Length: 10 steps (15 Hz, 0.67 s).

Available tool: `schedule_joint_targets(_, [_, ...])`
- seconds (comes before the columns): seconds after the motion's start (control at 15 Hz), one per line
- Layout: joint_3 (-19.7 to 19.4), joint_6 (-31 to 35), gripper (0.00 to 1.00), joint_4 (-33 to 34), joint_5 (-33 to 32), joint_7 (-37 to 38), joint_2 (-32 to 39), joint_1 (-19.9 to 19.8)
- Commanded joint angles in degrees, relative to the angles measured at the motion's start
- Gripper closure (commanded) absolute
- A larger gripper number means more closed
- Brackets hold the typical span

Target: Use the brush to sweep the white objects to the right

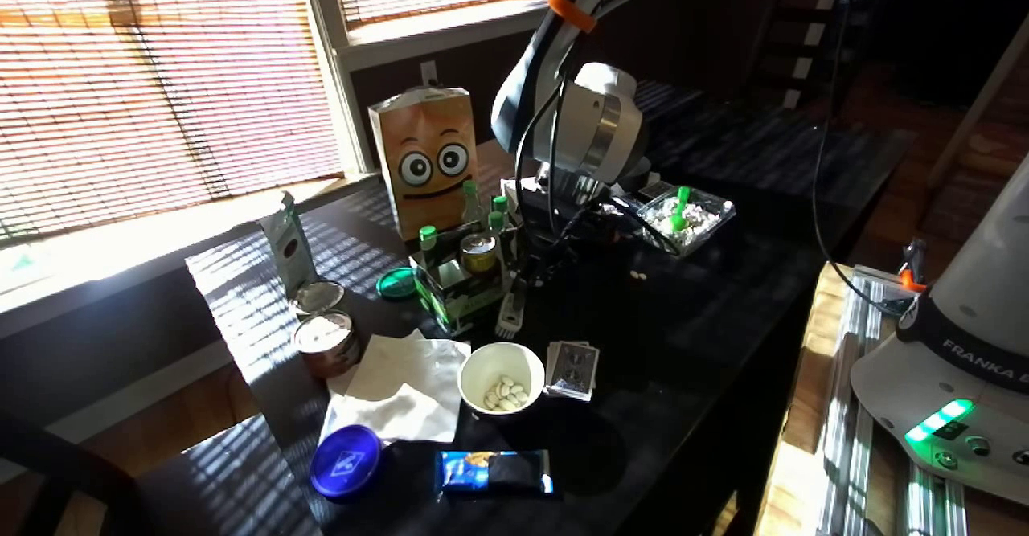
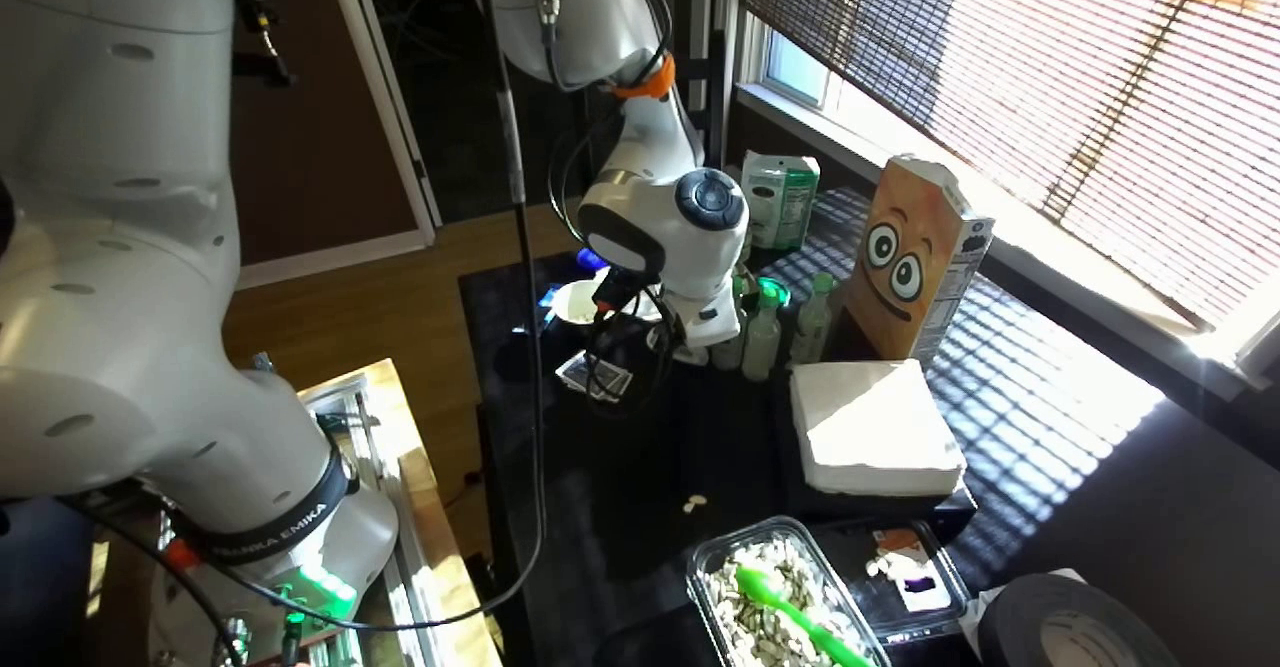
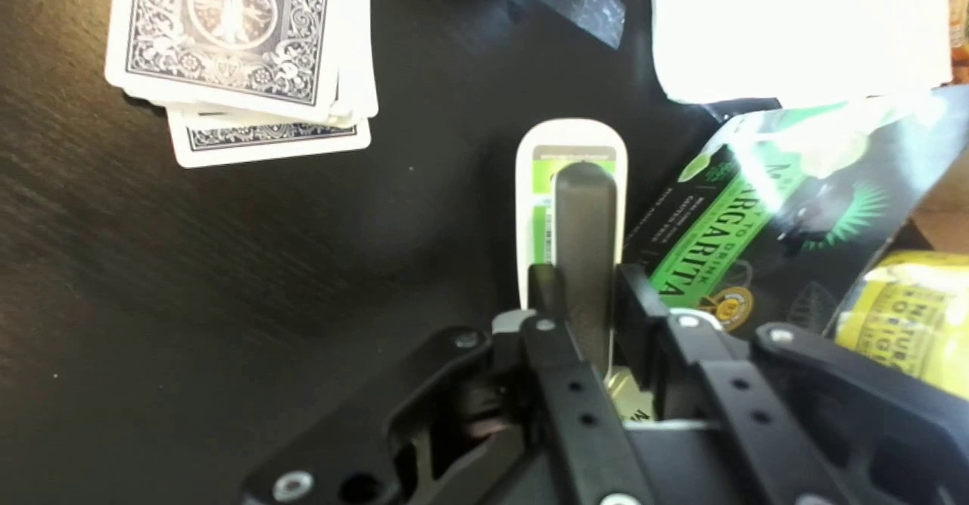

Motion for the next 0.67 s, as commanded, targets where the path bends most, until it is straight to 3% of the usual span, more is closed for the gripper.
schedule_joint_targets(0.0, [-4.4, -2.8, 0.94, -1.4, -8.2, 3.3, -0.1, 1.9])
schedule_joint_targets(0.07, [-5.9, -3.4, 0.94, -1.8, -10.9, 4.1, -0.7, 2.4])
schedule_joint_targets(0.13, [-10.9, -5.7, 0.94, -2.0, -12.5, 4.3, -1.8, 6.2])
schedule_joint_targets(0.33, [-17.7, -9.2, 0.94, -2.4, -21.3, 8.1, -2.7, 8.8])
schedule_joint_targets(0.6, [-23.3, -15.1, 0.94, -2.7, -31.8, 12.5, -3.9, 9.7])
